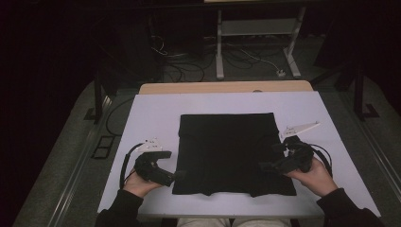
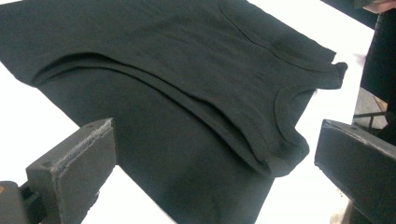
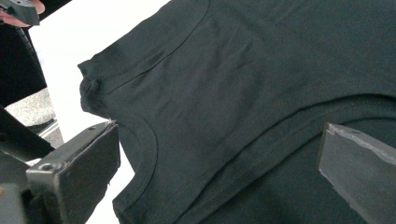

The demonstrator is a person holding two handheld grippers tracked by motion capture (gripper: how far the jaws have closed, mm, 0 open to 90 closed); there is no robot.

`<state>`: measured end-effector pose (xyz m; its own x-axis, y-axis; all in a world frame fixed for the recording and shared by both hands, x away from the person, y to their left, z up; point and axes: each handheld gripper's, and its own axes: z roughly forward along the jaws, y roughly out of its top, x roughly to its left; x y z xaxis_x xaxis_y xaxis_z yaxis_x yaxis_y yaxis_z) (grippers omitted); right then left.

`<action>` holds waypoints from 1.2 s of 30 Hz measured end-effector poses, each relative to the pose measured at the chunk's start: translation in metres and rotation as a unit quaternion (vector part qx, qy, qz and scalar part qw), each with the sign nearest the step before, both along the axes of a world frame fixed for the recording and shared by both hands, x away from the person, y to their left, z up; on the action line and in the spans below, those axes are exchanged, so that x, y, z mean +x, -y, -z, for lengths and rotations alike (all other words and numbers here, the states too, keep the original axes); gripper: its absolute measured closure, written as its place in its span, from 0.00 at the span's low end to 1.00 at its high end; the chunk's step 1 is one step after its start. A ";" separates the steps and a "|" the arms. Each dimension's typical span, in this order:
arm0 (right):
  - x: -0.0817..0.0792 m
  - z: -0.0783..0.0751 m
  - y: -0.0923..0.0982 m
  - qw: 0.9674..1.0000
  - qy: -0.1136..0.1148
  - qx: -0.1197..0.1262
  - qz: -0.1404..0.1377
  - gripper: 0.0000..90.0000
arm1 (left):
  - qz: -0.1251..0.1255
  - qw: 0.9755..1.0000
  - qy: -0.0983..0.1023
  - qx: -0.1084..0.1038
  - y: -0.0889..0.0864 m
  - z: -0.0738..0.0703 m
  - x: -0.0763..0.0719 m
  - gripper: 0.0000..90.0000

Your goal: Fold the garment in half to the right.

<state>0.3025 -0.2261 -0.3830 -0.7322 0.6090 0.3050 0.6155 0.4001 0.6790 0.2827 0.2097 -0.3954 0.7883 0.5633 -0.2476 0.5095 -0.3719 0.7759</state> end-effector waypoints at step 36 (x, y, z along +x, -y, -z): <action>0.072 -0.021 -0.050 0.999 0.036 -0.012 -0.008 0.00 | -0.048 0.999 0.006 0.010 -0.035 0.011 -0.008 0.00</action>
